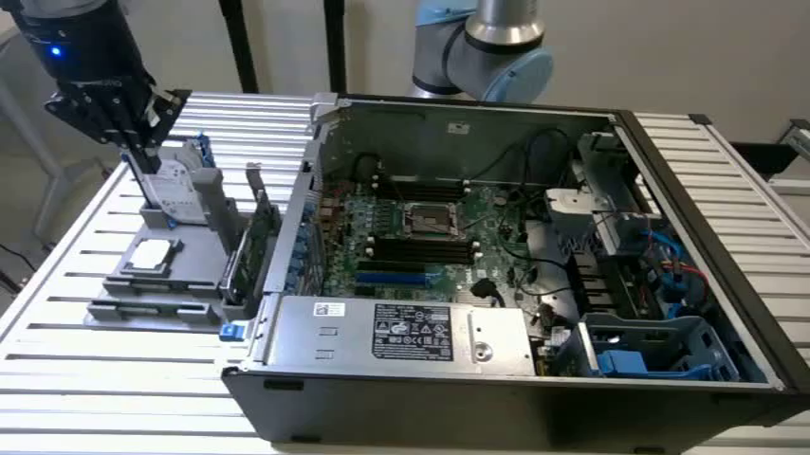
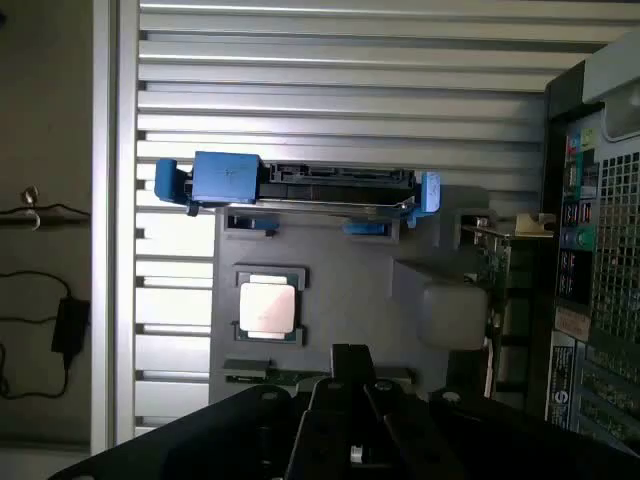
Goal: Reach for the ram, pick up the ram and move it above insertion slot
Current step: 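Reach for the ram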
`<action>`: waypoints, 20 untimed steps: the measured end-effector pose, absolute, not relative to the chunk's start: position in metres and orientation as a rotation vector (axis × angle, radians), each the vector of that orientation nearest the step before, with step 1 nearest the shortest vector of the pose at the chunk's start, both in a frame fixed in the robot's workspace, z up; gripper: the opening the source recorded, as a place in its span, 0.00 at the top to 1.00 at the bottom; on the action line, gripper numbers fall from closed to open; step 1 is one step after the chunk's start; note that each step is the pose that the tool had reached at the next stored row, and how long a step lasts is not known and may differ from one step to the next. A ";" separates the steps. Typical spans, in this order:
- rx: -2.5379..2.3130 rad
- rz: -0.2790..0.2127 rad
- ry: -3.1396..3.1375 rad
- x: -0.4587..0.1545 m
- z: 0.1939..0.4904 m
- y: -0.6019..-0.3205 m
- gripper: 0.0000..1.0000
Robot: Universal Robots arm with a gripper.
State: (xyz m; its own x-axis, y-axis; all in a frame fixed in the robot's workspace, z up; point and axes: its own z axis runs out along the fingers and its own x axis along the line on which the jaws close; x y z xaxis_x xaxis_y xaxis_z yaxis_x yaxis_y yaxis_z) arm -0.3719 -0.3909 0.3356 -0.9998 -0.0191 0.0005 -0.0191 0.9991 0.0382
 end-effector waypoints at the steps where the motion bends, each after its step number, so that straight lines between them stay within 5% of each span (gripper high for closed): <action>1: 0.030 -0.060 -3.140 -0.372 0.336 -0.391 0.89; 14: 0.030 -0.060 -3.140 -0.372 0.336 -0.391 0.89; 20: 0.030 -0.060 -3.140 -0.373 0.335 -0.413 0.89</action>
